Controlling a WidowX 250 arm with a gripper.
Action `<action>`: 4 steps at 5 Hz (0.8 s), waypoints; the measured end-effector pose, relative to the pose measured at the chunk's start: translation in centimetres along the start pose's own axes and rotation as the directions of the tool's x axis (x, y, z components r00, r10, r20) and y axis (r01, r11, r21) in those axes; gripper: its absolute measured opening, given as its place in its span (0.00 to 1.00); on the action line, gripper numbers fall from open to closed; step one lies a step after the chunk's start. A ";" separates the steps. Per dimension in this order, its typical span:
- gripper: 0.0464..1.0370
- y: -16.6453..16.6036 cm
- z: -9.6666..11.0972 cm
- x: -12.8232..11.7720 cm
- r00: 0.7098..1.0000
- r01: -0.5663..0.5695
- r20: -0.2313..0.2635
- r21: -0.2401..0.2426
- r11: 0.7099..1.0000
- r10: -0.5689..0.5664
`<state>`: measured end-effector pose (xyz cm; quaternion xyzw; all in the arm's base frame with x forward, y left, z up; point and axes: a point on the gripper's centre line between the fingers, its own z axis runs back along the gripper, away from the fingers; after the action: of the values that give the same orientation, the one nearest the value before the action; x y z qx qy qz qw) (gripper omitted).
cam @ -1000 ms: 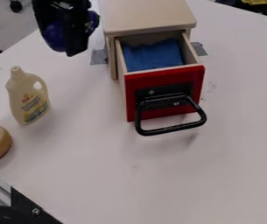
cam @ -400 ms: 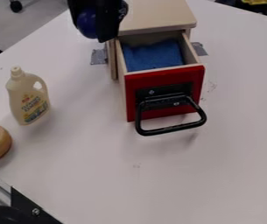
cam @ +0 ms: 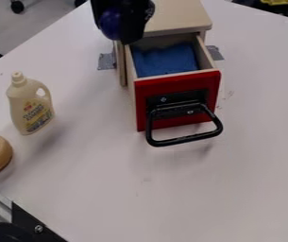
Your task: Take the eggplant and put it inside the drawer
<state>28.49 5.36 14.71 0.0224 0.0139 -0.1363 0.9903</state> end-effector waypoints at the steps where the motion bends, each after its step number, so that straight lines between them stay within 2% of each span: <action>1: 0.74 -0.7 -0.7 0.0 1.000 0.015 -0.010 0.002 1.000 -0.015; 4: 0.74 -0.7 -1.5 0.3 1.000 0.000 -0.022 0.020 1.000 0.001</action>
<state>28.51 4.66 13.15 0.0337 0.0235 -0.1359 0.9899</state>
